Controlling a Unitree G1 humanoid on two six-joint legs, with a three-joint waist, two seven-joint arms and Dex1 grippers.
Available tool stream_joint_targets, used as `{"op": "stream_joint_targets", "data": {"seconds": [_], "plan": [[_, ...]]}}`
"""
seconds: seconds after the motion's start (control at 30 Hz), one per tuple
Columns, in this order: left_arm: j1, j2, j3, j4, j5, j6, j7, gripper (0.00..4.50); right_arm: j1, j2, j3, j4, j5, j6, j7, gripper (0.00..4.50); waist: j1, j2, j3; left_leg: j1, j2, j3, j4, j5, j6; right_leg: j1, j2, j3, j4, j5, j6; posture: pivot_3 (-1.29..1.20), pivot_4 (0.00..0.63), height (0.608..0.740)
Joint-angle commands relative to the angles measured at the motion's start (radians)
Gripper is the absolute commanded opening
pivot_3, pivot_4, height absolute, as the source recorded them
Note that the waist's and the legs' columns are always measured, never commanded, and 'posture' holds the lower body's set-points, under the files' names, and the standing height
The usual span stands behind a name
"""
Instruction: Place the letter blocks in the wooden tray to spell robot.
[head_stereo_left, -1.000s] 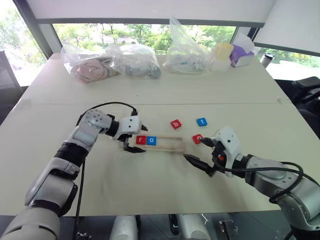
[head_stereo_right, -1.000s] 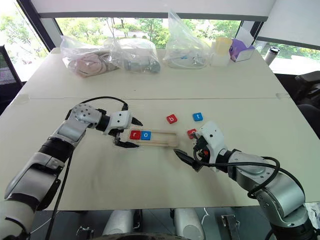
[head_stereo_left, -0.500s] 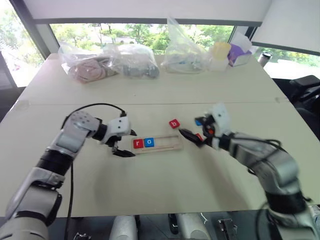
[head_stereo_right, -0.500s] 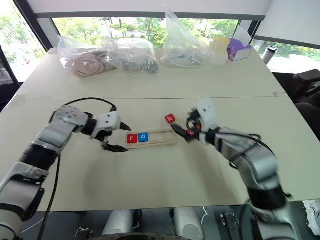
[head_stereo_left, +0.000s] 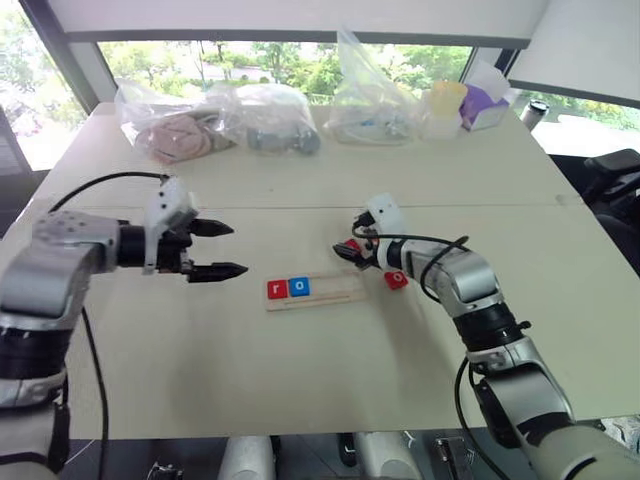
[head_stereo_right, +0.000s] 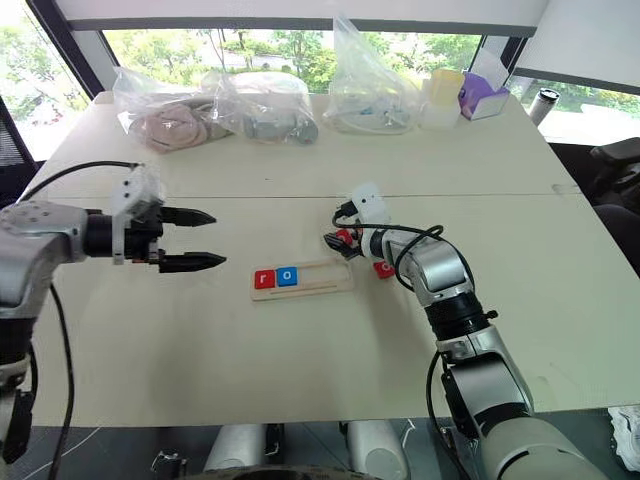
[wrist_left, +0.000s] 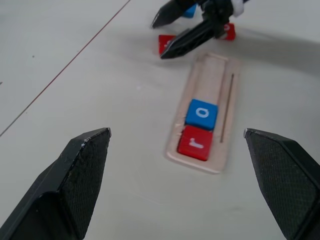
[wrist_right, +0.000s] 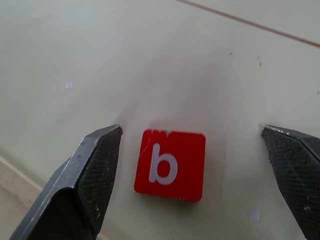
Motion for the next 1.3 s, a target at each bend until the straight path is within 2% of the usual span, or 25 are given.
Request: {"op": "stream_joint_targets", "data": {"seconds": [0.03,0.13,0.2,0.27,0.3,0.33,0.43,0.53,0.67,0.87,1.07,1.3], "plan": [[0.03,0.02,0.08,-0.106,-0.076,0.082,0.061,4.47,0.011,-0.003,0.009,-0.066,-0.018,0.049,0.013,4.5,0.003,0.0,0.0,0.001,0.0,0.0,0.0,0.0,0.0,0.001,0.0,0.0,0.0,-0.001,-0.001,0.0,0.15,0.74],[0.069,0.011,0.113,-0.144,-0.115,0.116,0.112,4.5,0.019,0.023,0.024,-0.071,-0.044,0.063,-0.001,3.63,0.003,0.0,0.0,0.002,0.0,0.001,0.001,0.0,0.0,0.002,0.0,0.0,0.0,-0.001,-0.002,0.0,0.15,0.74],[0.083,0.008,0.109,-0.155,-0.125,0.114,0.136,4.5,0.026,0.022,0.037,-0.071,-0.067,0.058,-0.003,2.81,0.003,0.0,0.0,0.004,0.0,0.001,0.001,0.0,0.0,0.003,0.0,0.0,0.0,-0.001,-0.002,0.0,0.15,0.74],[0.084,0.003,0.094,-0.153,-0.13,0.104,0.158,4.5,0.031,0.027,0.035,-0.078,-0.085,0.062,-0.014,1.71,0.003,0.0,0.0,0.004,0.0,0.001,0.001,0.0,0.0,0.003,0.0,0.001,0.0,0.0,-0.003,0.0,0.15,0.74],[0.082,-0.003,0.084,-0.154,-0.132,0.098,0.169,4.5,0.032,0.031,0.027,-0.08,-0.092,0.062,-0.024,1.33,0.003,0.0,0.0,0.004,0.0,0.001,0.001,0.0,0.0,0.003,0.0,0.0,0.0,0.001,-0.004,0.0,0.15,0.74],[0.077,-0.011,0.074,-0.155,-0.135,0.096,0.18,4.5,0.031,0.034,0.016,-0.08,-0.101,0.059,-0.037,1.18,0.002,0.0,0.0,0.004,0.0,0.001,0.001,0.0,0.0,0.003,0.0,0.0,0.0,0.001,-0.004,0.0,0.15,0.74],[0.065,-0.043,0.028,-0.162,-0.143,0.085,0.201,4.5,0.035,0.039,-0.069,-0.139,-0.118,0.056,-0.114,1.18,0.003,0.0,0.0,0.004,0.0,0.001,0.001,0.0,0.0,0.003,0.0,0.0,0.0,0.001,-0.004,0.0,0.15,0.74],[0.065,-0.068,-0.01,-0.169,-0.151,0.074,0.211,4.5,0.075,0.05,-0.179,-0.308,-0.1,0.147,-0.185,1.18,0.009,0.0,0.0,0.002,-0.001,0.001,0.001,0.0,0.0,0.002,-0.001,0.001,0.0,0.001,-0.004,0.0,0.15,0.74],[0.049,-0.109,-0.051,-0.195,-0.192,0.091,0.223,4.5,0.166,0.11,-0.313,-0.623,-0.09,0.377,-0.286,1.18,0.009,0.0,0.0,0.001,-0.001,0.001,0.0,0.0,0.0,0.001,-0.001,0.001,-0.001,0.0,-0.003,0.0,0.15,0.74],[0.009,-0.123,-0.135,-0.215,-0.207,0.087,0.217,4.5,0.315,0.189,-0.374,-1.013,-0.175,0.742,-0.408,1.18,0.005,0.0,0.0,0.002,0.0,0.001,0.0,0.0,0.0,0.001,0.0,0.0,0.0,0.0,-0.003,0.0,0.15,0.74],[-0.017,-0.108,-0.222,-0.156,-0.14,0.014,0.187,4.5,0.421,0.341,-0.392,-1.087,-0.233,0.766,-0.481,1.18,0.001,0.001,-0.001,0.004,0.0,0.001,0.0,0.0,0.0,0.001,0.0,0.001,-0.001,0.002,-0.006,0.0,0.15,0.74],[-0.032,-0.077,-0.246,-0.119,-0.134,0.007,0.139,4.5,0.486,0.457,-0.37,-1.032,-0.233,0.766,-0.475,1.18,0.0,0.001,0.0,0.002,0.0,0.001,0.0,0.0,0.0,0.0,-0.001,0.0,-0.003,0.002,-0.006,0.0,0.15,0.74]]}}
